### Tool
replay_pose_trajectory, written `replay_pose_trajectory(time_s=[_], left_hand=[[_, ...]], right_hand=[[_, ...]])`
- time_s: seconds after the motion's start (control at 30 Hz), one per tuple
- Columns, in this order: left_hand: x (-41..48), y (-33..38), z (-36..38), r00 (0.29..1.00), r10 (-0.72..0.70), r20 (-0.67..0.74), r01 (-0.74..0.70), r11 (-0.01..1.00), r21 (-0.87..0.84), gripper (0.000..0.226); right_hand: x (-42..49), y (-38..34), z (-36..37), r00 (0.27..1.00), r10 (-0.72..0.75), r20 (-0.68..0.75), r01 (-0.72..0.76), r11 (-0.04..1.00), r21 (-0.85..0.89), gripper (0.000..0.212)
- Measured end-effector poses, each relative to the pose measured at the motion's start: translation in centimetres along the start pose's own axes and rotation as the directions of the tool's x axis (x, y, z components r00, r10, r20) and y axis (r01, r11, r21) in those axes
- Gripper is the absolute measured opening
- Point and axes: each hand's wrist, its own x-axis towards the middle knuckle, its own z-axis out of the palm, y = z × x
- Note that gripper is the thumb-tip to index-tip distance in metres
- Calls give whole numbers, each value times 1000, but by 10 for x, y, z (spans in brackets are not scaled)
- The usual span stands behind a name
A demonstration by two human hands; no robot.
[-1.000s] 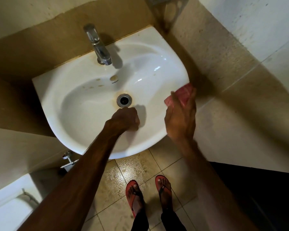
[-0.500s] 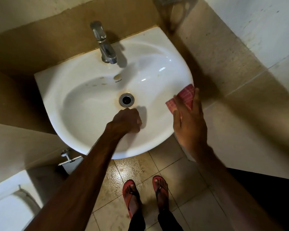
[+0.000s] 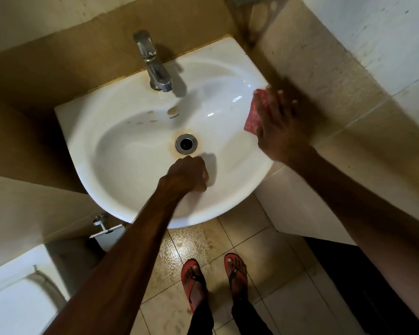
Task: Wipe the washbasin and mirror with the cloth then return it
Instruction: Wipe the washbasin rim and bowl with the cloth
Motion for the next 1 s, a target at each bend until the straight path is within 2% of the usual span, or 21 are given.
replay_pose_trajectory(time_s=[0.1, 0.2, 0.27, 0.37, 0.43, 0.5, 0.6, 0.7, 0.73, 0.8, 0.87, 0.9, 0.93, 1.0], left_hand=[[-2, 0, 0, 1000, 3, -1, -3, 1000, -7, 28], [-3, -2, 2, 1000, 12, -7, -12, 1000, -17, 27], [-3, -4, 3, 1000, 14, -6, -15, 999, -33, 29], [-4, -4, 1, 1000, 20, 6, -19, 999, -34, 30], [-6, -4, 1, 1000, 16, 2, -16, 999, -39, 29], [-7, -3, 3, 1000, 18, -9, -18, 999, -48, 29], [-10, -2, 6, 999, 15, -29, -16, 999, -45, 25], [-12, -3, 6, 999, 16, -41, -19, 998, -63, 21], [-12, -3, 6, 999, 16, -46, -19, 998, -60, 14], [-13, -1, 4, 999, 14, -41, -16, 999, -45, 9], [-13, -1, 3, 1000, 8, -28, -9, 999, -41, 15], [-14, -1, 3, 1000, 6, -17, -7, 999, -45, 16], [-14, -3, 3, 1000, 11, -13, -12, 999, -48, 15], [-15, -5, 2, 1000, 12, -5, -13, 997, -79, 5]], right_hand=[[-36, -10, -12, 996, -67, 62, 70, 997, -43, 66], [-72, -31, -20, 958, -264, 108, 263, 964, 28, 49], [-85, -41, -21, 921, -355, 161, 348, 935, 70, 55], [-60, -52, -30, 841, -423, 337, 430, 901, 58, 75], [-23, -45, -14, 816, -409, 409, 463, 885, -39, 69], [16, -38, -1, 833, -369, 413, 436, 896, -78, 66], [40, -22, 25, 888, -373, 268, 416, 901, -122, 65], [23, -35, 13, 878, -366, 309, 423, 895, -142, 71], [12, -44, 6, 844, -392, 366, 454, 885, -100, 70], [-13, -61, -4, 710, -477, 518, 575, 818, -34, 55], [-24, -68, -13, 576, -610, 543, 728, 685, -3, 49], [-22, -66, -17, 532, -675, 512, 786, 618, -3, 51], [-16, -59, -17, 504, -702, 504, 814, 581, -6, 50], [8, -40, 2, 572, -729, 376, 804, 589, -83, 46]])
